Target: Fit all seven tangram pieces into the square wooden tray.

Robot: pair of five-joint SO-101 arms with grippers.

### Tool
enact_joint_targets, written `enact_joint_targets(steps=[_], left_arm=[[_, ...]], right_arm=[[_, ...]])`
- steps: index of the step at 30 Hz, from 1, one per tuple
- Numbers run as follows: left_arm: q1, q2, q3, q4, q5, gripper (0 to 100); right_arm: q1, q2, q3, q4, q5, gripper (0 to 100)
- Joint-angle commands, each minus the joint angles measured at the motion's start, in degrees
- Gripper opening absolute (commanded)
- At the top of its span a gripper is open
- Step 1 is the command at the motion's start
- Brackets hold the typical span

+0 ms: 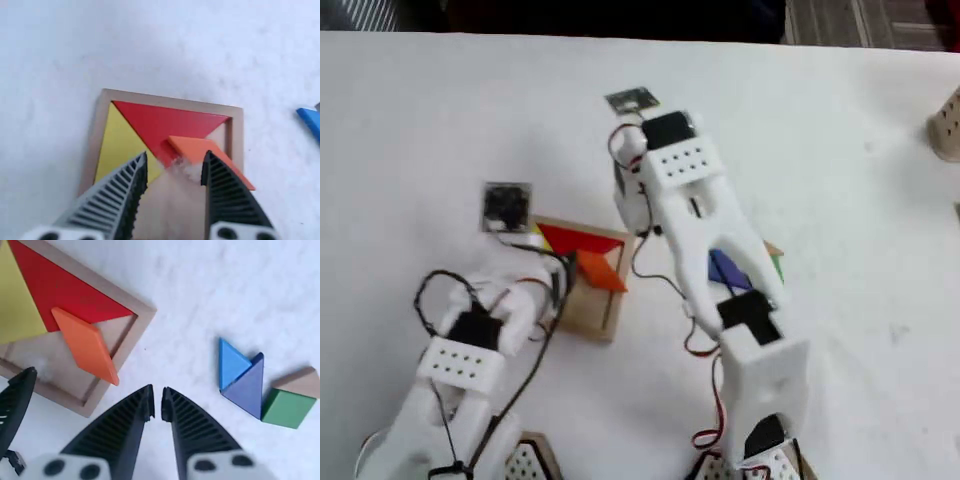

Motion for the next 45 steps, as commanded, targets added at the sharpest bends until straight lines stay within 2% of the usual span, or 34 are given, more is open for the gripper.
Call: enact_joint_targets(steps=[1,4,8,13,18,24,27,32,36,43,45], left_arm=[[4.70,-1.36,-0.35,-2.02,1.93,11],[8.57,-1.36,-0.35,-2.02,1.85,3],[11.91,-1.27,-0.18,-2.73,2.11,2],[12.18,1.19,-0.62,-6.68,10.37,2],[15.78,15.34,-6.59,-11.08,12.75,2],[17.27,37.32,-18.46,-11.34,15.03,2],[17.19,43.91,-22.42,-10.02,15.12,2],[17.63,41.89,-22.68,-5.01,14.95,2],[17.45,37.23,-17.93,-4.75,14.68,2],[16.66,20.79,-8.09,-4.22,7.74,2],[14.29,14.46,-6.42,-2.46,5.89,2]], right_arm=[[4.00,-9.10,9.14,-5.23,0.97,1.9],[6.46,-13.93,19.43,-11.03,0.88,1.9],[8.48,-17.98,30.86,-19.30,0.79,1.9],[8.04,-20.18,36.84,-24.31,0.79,2.0],[8.31,-20.26,36.84,-24.40,0.79,2.0],[8.48,-20.00,37.19,-25.27,0.79,2.0],[8.48,-20.00,37.19,-25.27,0.79,2.0],[8.48,-19.82,37.19,-25.80,0.79,2.0],[8.57,-19.82,37.19,-26.07,0.79,2.1],[8.57,-19.74,37.19,-26.07,0.79,2.2],[8.57,-19.74,37.19,-26.07,0.88,2.2]])
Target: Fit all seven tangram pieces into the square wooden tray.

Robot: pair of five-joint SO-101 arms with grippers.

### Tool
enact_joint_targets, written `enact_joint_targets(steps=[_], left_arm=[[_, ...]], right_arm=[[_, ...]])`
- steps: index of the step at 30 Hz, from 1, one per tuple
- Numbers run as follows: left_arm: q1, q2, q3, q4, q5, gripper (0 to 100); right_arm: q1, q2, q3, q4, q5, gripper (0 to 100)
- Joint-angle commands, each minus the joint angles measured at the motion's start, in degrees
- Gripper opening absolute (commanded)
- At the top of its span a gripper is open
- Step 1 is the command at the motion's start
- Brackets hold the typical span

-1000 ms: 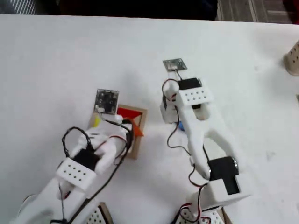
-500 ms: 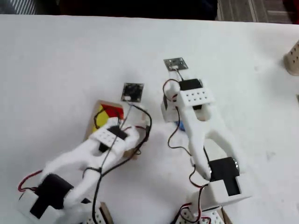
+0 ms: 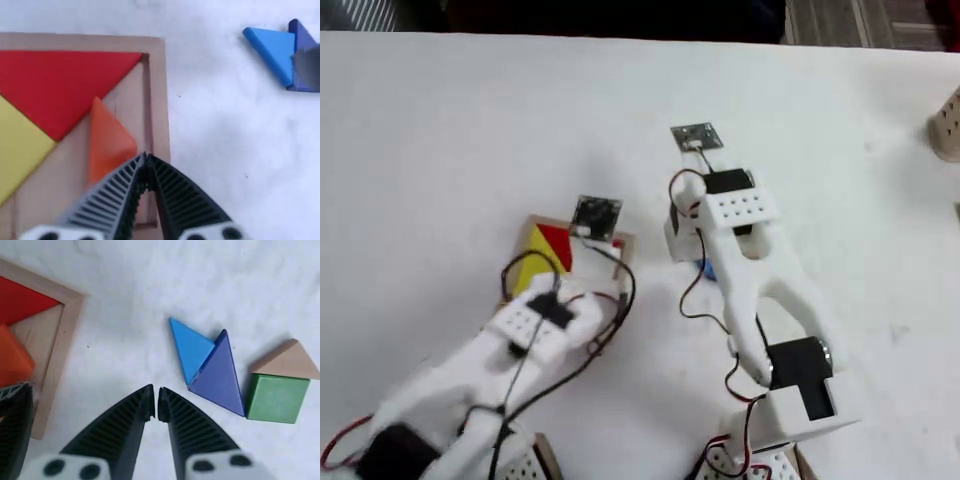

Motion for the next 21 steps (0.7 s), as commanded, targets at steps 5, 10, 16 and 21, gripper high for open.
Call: enact_joint_targets(steps=[5,10,16,21], left_arm=[[-8.75,-22.11,4.92,4.75,-5.89,2],[-9.10,-23.16,5.63,5.98,-6.24,2],[-9.10,-18.24,3.78,5.45,-5.89,2],[-9.10,-5.76,-0.53,1.85,-5.80,2]], right_arm=[[0.75,-2.15,-0.18,-1.36,0.62,2.2],[0.75,-2.15,-0.18,-1.36,0.62,2.2],[1.71,-2.15,-0.18,-1.36,0.62,2.2],[1.98,-2.15,-0.18,-1.36,0.53,2.2]])
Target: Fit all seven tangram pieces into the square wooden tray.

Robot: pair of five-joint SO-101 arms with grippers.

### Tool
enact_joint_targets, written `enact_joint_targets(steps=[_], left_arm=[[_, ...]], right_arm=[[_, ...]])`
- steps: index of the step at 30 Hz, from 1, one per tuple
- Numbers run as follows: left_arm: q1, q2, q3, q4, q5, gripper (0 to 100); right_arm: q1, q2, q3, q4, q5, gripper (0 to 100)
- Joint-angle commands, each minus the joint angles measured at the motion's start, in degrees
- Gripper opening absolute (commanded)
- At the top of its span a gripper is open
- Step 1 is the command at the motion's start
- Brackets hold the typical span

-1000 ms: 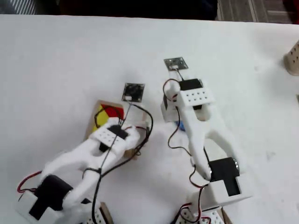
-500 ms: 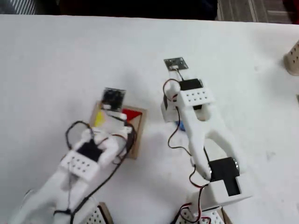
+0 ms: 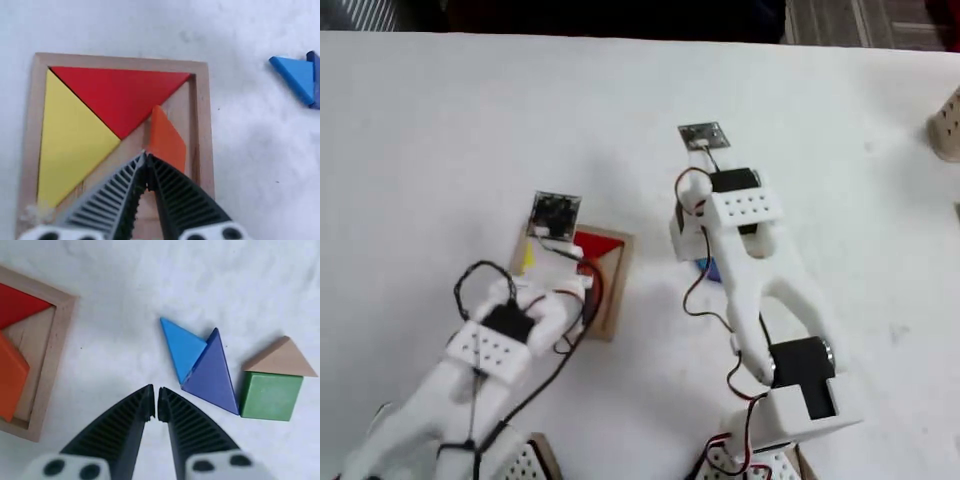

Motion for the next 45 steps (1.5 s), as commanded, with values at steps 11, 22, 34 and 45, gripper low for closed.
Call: enact_joint_targets(steps=[11,22,34,45], left_arm=[[4.35,20.18,-12.84,-6.42,-0.26,2],[7.69,14.29,-11.87,-6.15,-0.26,2],[12.62,6.11,-3.08,1.41,-0.53,2],[6.37,18.51,-11.25,7.03,-0.70,2]], right_arm=[[0.57,-2.15,-0.18,-1.36,0.44,2.3],[0.57,-2.15,-0.18,-1.80,0.53,2.4],[0.57,-2.15,0.35,-2.68,0.53,2.4],[0.57,-2.15,0.88,-3.47,0.53,2.4]])
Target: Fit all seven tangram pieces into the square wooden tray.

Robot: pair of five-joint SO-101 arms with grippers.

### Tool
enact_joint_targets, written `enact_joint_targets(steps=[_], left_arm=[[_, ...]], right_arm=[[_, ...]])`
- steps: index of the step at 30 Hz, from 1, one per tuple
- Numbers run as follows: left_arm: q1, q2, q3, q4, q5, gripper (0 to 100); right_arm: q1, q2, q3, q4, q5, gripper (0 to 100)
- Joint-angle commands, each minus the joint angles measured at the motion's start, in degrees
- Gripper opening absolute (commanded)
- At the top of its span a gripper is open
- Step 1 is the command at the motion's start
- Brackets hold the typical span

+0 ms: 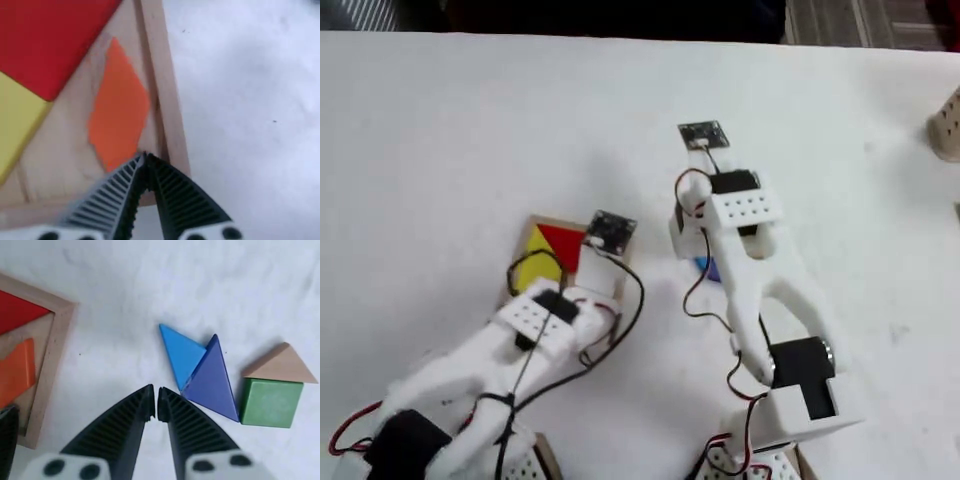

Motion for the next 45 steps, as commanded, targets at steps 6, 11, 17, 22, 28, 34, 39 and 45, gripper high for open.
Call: enact_joint_targets(steps=[6,11,17,22,28,34,39,45], left_arm=[[-4.26,0.22,-3.08,0.53,-0.88,2],[-1.89,-0.66,-3.08,0.97,-4.57,2],[-6.37,-11.65,-0.97,2.99,-5.36,2],[-13.23,-21.49,2.20,2.55,-5.63,2],[-15.25,-16.57,1.05,1.49,-5.63,2],[-14.99,-3.03,-4.31,0.70,-5.71,2],[-13.14,4.18,-7.47,0.97,-8.88,2],[-9.27,2.51,-6.59,1.67,-9.41,2]], right_arm=[[0.48,-2.15,-0.26,-0.92,0.53,2.4],[0.57,-2.15,-0.18,-1.54,0.53,2.4],[0.57,-2.15,-0.18,-1.54,0.53,2.4],[0.57,-2.15,-0.18,-1.54,0.53,2.4],[0.57,-2.15,-0.18,-1.54,0.53,2.4],[0.57,-2.15,-0.18,-1.45,0.53,2.4],[0.57,-2.15,-0.18,-1.45,0.53,2.4],[0.57,-2.15,-0.18,-1.45,0.53,2.4]])
